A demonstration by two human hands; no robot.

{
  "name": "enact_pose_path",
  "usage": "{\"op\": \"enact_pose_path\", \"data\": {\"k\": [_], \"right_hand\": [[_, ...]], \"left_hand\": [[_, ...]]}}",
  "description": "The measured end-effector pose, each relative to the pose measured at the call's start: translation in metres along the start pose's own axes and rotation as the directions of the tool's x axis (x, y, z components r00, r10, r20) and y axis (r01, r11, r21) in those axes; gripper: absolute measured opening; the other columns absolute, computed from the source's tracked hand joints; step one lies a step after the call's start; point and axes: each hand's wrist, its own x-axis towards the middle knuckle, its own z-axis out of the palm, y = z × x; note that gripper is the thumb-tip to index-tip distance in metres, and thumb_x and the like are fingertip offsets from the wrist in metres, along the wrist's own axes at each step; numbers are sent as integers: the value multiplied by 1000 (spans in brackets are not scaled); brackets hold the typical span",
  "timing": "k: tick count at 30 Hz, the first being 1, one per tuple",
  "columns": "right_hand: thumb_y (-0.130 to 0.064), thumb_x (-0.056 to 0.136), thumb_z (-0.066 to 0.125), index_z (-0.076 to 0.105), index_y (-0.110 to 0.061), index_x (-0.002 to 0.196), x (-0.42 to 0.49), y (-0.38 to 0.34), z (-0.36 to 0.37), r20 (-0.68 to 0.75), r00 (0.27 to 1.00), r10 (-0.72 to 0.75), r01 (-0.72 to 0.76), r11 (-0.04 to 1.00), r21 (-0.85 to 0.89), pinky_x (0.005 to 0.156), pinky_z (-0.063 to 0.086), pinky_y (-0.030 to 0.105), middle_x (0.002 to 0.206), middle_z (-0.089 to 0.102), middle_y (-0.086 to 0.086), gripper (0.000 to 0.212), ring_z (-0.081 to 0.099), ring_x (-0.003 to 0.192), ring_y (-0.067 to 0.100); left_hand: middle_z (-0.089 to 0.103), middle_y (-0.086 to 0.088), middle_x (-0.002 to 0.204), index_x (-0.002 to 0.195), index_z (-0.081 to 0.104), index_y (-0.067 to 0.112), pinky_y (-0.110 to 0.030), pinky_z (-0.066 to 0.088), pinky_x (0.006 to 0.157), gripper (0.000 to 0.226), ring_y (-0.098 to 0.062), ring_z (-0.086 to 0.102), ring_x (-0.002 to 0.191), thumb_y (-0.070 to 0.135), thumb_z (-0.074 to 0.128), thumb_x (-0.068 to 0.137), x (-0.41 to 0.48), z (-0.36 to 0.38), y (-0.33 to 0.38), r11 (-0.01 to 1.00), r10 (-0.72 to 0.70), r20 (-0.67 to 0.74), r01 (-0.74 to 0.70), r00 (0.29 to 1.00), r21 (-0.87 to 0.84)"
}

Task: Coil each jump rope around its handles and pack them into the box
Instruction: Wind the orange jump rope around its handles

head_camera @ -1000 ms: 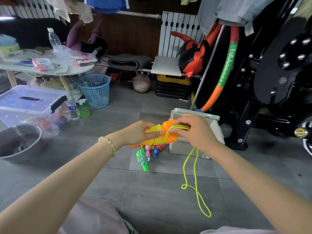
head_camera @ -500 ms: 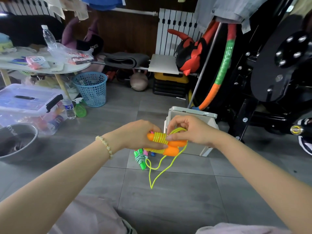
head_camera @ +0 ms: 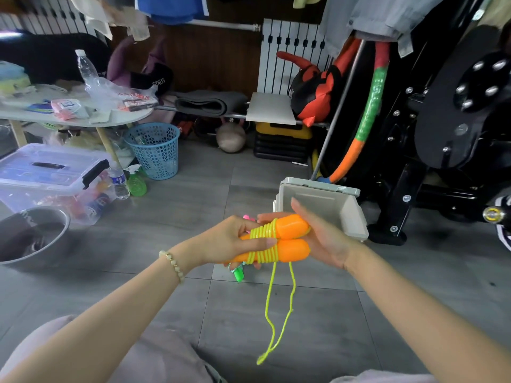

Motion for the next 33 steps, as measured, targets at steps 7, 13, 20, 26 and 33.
{"op": "enact_pose_path", "data": {"k": [7, 13, 20, 26, 33], "right_hand": [[-71, 61, 67, 58, -29, 122, 1, 11, 7, -93, 985, -146, 147, 989, 0, 99, 45, 39, 123, 64, 3, 74, 60, 113, 21], [-50, 75, 68, 62, -19, 110, 4, 25, 4, -127, 988, -89, 96, 994, 47, 104, 42, 43, 109, 68, 8, 47, 62, 103, 23], [-24, 91, 52, 63, -18, 106, 5, 38, 22, -165, 983, -85, 72, 994, -82, 86, 50, 20, 93, 66, 0, 19, 65, 85, 10], [-18, 95, 51, 57, -14, 119, 9, 35, 31, -188, 975, -121, -50, 702, -711, 64, 43, 28, 85, 60, -2, 25, 56, 68, 7], [-34, 98, 41, 62, -16, 102, 6, -3, 32, -44, 945, -325, 16, 180, -984, 79, 44, 39, 103, 63, -1, 28, 56, 99, 21]], "left_hand": [[70, -21, 83, 89, 63, 4, -15, 35, 35, 37, -11, 44, 35, 40, 55, 90, 6, 1, 3, 992, -72, -60, 65, 996, -111], [65, -2, 57, 91, 55, 9, -14, 33, 34, 29, -11, 43, 32, 37, 57, 91, 12, 10, 3, 987, -99, -252, 62, 963, -151], [60, 10, 73, 123, 58, 19, -3, 34, 40, 30, 8, 52, 41, 28, 56, 94, 17, 2, 11, 999, 44, -401, -50, 915, -5], [59, 12, 63, 111, 64, 21, -9, 33, 39, 26, 4, 50, 37, 38, 57, 92, 26, -10, -6, 989, 33, -549, 54, 836, 141], [67, -20, 75, 101, 63, 30, -17, 34, 34, 34, -12, 47, 33, 56, 41, 93, 26, -13, -26, 951, -70, -460, 198, 885, 237]]}}
